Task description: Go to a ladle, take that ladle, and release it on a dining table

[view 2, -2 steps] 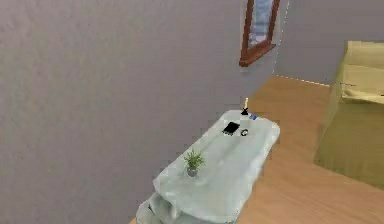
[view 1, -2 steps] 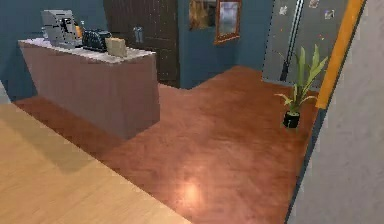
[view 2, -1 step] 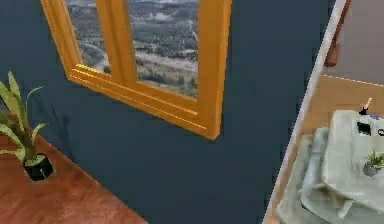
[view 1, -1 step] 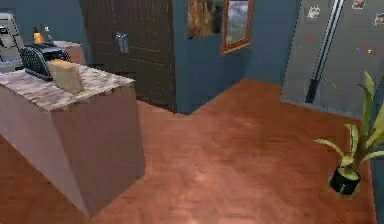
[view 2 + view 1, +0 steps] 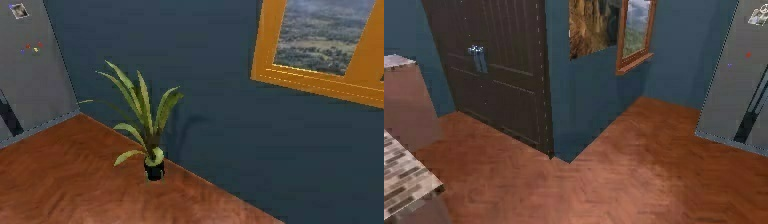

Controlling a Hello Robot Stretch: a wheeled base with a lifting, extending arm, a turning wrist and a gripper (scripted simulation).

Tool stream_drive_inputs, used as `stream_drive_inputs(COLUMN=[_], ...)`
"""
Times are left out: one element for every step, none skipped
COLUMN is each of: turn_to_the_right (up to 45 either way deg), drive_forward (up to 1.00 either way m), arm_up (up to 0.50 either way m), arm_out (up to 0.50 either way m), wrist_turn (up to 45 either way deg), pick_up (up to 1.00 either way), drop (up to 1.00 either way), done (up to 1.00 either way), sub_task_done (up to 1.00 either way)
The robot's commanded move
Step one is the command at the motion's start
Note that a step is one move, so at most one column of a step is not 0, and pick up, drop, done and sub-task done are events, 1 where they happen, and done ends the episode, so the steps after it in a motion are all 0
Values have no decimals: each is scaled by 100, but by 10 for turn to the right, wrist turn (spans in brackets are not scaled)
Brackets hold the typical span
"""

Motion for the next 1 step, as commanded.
stream_drive_inputs(turn_to_the_right=[0], drive_forward=[35], arm_up=[0], arm_out=[0], wrist_turn=[0], pick_up=[0], drop=[0], done=[0], sub_task_done=[0])
